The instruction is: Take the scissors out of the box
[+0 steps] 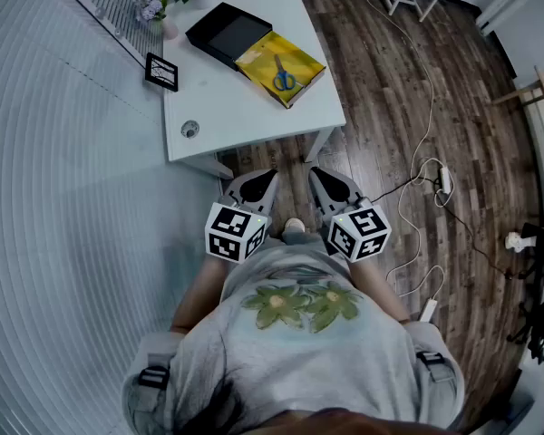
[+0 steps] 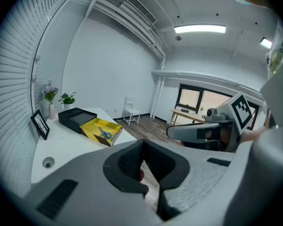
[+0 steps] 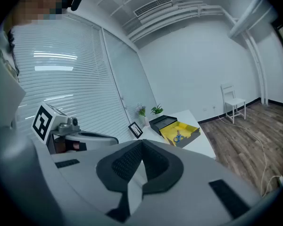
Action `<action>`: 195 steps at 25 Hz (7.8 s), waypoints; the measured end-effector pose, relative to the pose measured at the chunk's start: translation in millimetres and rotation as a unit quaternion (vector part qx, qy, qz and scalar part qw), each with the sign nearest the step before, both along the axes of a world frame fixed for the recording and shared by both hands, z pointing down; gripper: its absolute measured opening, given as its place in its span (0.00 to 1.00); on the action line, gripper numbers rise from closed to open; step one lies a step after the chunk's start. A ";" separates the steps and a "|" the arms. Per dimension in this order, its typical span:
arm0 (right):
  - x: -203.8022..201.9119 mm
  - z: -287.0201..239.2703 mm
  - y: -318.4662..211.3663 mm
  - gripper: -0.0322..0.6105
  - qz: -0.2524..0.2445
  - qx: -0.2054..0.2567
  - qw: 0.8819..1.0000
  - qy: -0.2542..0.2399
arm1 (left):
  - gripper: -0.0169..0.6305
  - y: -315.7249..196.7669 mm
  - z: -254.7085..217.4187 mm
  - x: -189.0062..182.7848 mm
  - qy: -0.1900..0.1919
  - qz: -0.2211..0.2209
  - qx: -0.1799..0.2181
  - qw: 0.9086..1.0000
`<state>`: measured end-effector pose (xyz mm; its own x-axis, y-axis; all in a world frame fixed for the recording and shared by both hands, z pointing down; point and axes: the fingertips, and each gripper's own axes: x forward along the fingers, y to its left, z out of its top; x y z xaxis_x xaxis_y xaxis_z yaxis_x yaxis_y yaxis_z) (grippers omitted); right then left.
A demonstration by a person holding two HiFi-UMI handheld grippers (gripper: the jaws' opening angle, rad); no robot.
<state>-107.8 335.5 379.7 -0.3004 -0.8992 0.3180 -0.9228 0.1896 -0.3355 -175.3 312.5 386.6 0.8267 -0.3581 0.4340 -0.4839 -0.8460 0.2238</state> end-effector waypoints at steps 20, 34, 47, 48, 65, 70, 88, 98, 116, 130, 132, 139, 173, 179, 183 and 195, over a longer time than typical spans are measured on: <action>51.3 13.6 -73.1 0.06 -0.015 0.009 0.998 0.053 | 0.04 -86.7 24.7 57.4 0.014 -0.047 -0.012 0.999; 101.6 11.6 -184.8 0.06 -0.053 -0.012 0.996 0.075 | 0.04 -213.2 37.0 117.9 -0.013 -0.082 -0.037 0.996; 130.3 16.3 -272.8 0.06 -0.070 -0.027 0.994 0.085 | 0.04 -274.6 94.2 138.9 -0.062 -0.086 -0.113 0.988; 132.9 17.5 -278.6 0.06 -0.069 -0.029 0.994 0.086 | 0.04 -278.9 97.2 139.8 -0.064 -0.087 -0.117 0.987; 139.5 46.0 -328.3 0.06 -0.142 -0.061 0.986 0.070 | 0.07 -316.9 127.7 150.1 -0.085 -0.159 -0.164 0.970; 148.0 45.8 -338.8 0.06 -0.176 -0.059 0.980 0.068 | 0.12 -319.1 136.2 158.4 -0.098 -0.188 -0.177 0.961; 167.0 65.5 -356.5 0.06 -0.229 -0.053 0.971 0.043 | 0.16 -330.8 187.0 172.5 -0.195 -0.237 -0.197 0.931; 172.2 79.8 -371.8 0.06 -0.226 -0.066 0.971 0.037 | 0.18 -341.6 215.6 173.7 -0.227 -0.242 -0.224 0.916; 177.0 88.7 -388.4 0.06 -0.227 -0.078 0.970 0.035 | 0.18 -343.6 250.3 174.9 -0.271 -0.222 -0.271 0.896; 178.0 92.6 -400.4 0.06 -0.226 -0.081 0.970 0.033 | 0.18 -346.3 261.8 175.0 -0.307 -0.214 -0.276 0.885; 178.8 93.0 -400.9 0.06 -0.225 -0.081 0.970 0.033 | 0.18 -346.5 262.2 174.5 -0.312 -0.214 -0.278 0.883; 179.3 93.5 -401.7 0.06 -0.223 -0.082 0.971 0.035 | 0.18 -343.8 269.4 172.0 -0.348 -0.212 -0.269 0.873; 178.1 70.0 -391.9 0.06 -0.219 -0.060 0.973 0.044 | 0.17 -349.7 252.7 171.4 -0.291 -0.244 -0.222 0.898; 175.1 66.9 -392.6 0.06 -0.219 -0.054 0.973 0.046 | 0.17 -352.2 245.5 167.1 -0.267 -0.251 -0.211 0.906; 174.0 63.7 -390.7 0.06 -0.219 -0.051 0.973 0.047 | 0.17 -354.1 238.7 164.9 -0.259 -0.255 -0.199 0.910; 173.2 52.2 -384.0 0.06 -0.221 -0.035 0.973 0.052 | 0.17 -355.4 217.6 162.3 -0.254 -0.260 -0.175 0.915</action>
